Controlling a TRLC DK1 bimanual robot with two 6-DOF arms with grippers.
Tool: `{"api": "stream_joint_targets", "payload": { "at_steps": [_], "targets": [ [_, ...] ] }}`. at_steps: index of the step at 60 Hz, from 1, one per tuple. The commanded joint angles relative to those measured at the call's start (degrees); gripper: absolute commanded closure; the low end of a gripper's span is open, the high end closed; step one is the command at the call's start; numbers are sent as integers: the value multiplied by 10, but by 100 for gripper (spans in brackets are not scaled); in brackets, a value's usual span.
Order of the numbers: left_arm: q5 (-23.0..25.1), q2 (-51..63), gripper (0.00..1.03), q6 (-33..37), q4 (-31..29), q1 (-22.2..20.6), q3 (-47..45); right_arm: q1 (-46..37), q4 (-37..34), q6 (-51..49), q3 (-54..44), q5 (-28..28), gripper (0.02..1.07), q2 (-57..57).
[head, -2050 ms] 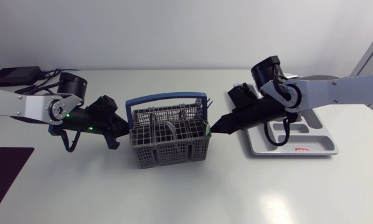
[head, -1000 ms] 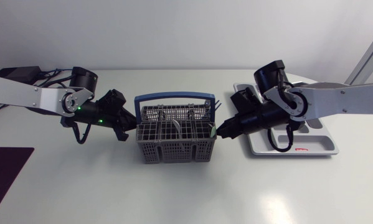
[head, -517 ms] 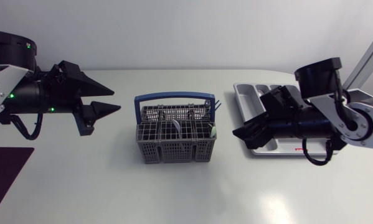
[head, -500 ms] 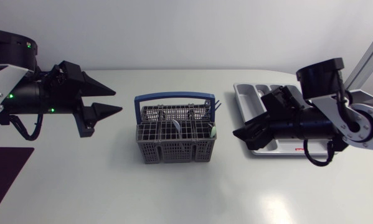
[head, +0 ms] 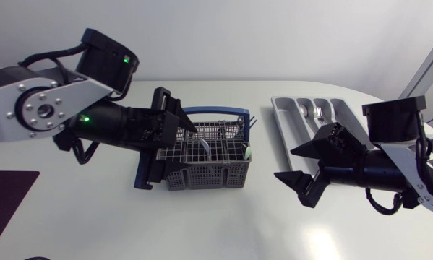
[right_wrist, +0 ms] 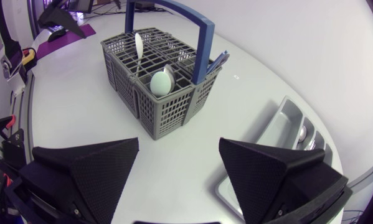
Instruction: Unload the cutlery basket into the drawer organizer.
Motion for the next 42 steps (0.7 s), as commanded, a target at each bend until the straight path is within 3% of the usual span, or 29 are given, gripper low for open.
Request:
{"api": "stream_joint_targets", "payload": {
  "at_steps": [1,20,31,37,42],
  "targets": [
    [-17,40,12,48,-11,-10,41,13,9,-30,-16,5,12,6],
    [-109,120,22,114,-12,-50,91,51,18,-53,-30,35,12,0],
    [-128,149,43,136,-12,-54,120,64,23,-62,-40,41,12,-8],
    [-139,158,46,149,-12,-53,133,79,24,-63,-45,51,12,-16],
    [-142,166,56,155,-12,-53,139,87,25,-63,-48,52,12,-20]
  ]
}}
